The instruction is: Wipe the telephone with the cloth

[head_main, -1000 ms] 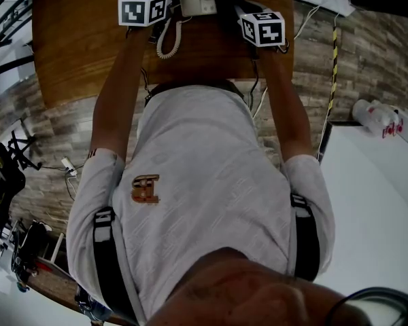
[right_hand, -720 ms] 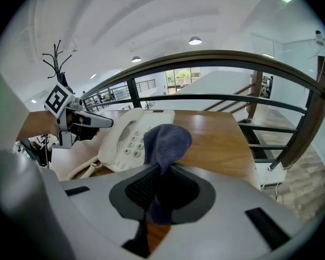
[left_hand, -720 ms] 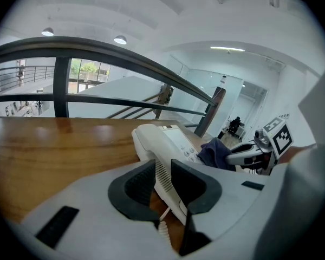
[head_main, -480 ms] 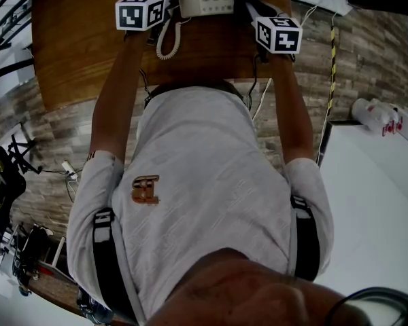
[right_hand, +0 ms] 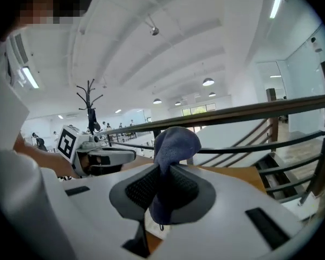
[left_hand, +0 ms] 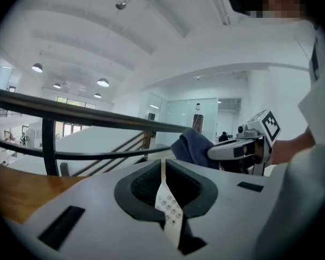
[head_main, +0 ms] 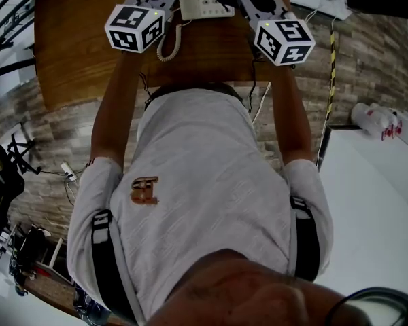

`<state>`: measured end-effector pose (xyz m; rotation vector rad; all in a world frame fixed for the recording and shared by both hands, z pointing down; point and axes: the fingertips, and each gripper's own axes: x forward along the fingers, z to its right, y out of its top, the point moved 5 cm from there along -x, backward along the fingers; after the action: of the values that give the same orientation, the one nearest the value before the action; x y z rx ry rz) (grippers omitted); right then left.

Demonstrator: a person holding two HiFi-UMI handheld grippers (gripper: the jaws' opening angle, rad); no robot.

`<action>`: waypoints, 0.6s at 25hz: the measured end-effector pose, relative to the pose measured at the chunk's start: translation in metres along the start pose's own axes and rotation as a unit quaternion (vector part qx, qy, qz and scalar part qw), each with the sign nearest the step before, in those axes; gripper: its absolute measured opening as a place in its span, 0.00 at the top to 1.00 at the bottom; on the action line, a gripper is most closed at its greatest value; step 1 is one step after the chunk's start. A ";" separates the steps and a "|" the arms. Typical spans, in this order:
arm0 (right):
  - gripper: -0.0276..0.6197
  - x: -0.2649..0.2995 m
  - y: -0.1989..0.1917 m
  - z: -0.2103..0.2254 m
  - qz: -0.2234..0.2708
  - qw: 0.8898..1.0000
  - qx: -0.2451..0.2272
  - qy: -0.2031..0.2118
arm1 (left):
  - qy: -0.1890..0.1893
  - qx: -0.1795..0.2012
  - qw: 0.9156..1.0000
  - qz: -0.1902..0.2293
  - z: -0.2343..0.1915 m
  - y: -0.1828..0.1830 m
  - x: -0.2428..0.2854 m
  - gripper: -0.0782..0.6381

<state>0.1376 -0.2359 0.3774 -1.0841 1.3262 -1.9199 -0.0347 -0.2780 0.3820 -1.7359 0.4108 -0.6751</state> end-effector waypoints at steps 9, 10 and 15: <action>0.86 -0.011 0.054 -0.046 0.122 0.990 -0.024 0.062 | 0.003 0.068 0.992 0.106 0.031 0.060 -0.033 0.86; 0.86 -0.013 0.058 -0.049 0.135 0.988 -0.027 0.068 | 0.005 0.073 0.991 0.115 0.034 0.065 -0.037 0.86; 0.86 -0.023 0.070 -0.067 0.179 0.978 -0.042 0.096 | 0.010 0.080 0.986 0.146 0.045 0.081 -0.051 0.87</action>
<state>0.0924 -0.2100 0.2928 -0.6527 1.5967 -1.7419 -0.0396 -0.2352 0.2857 -1.4805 0.5962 -0.4988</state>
